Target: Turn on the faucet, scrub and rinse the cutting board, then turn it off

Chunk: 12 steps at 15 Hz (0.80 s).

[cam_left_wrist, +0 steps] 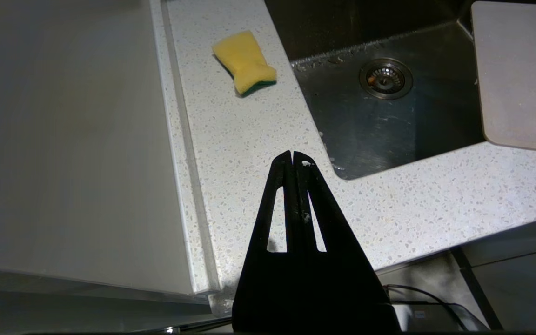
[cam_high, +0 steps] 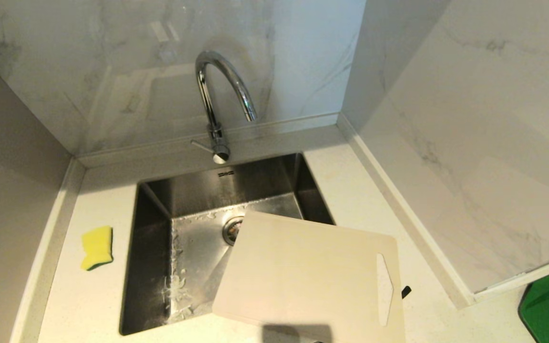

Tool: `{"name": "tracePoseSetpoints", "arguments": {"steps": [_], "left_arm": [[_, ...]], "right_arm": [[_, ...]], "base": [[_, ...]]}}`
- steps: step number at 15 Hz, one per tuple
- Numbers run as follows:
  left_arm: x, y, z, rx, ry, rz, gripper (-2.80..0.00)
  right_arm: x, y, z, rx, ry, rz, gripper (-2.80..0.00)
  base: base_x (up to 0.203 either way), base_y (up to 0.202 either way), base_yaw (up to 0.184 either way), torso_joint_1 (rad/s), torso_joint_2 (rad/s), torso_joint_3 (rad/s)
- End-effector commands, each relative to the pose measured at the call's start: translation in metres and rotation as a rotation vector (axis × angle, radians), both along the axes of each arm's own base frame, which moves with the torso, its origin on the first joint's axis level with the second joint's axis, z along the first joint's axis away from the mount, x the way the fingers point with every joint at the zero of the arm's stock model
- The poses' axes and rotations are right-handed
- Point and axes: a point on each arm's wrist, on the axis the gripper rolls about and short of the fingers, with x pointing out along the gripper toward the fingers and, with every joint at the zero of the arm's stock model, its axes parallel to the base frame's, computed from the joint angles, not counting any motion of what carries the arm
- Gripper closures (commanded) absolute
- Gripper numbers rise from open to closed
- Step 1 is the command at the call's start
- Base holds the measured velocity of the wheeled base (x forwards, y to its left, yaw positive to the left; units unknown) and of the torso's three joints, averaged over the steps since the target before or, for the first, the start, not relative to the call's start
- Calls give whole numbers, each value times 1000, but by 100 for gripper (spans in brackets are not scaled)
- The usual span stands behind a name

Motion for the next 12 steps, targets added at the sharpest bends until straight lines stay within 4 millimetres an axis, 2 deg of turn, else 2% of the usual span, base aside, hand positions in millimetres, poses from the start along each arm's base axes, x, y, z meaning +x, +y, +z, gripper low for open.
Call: {"name": "tracePoseSetpoints", "arguments": {"steps": [1, 12], "left_arm": [[0, 0, 0, 1, -2, 0, 0], [0, 0, 0, 1, -2, 0, 0]], "right_arm": [[0, 0, 0, 1, 0, 0, 0], [0, 0, 0, 27, -2, -3, 0]], "base": [[0, 0, 0, 0, 0, 0], [0, 0, 0, 0, 0, 0]]}}
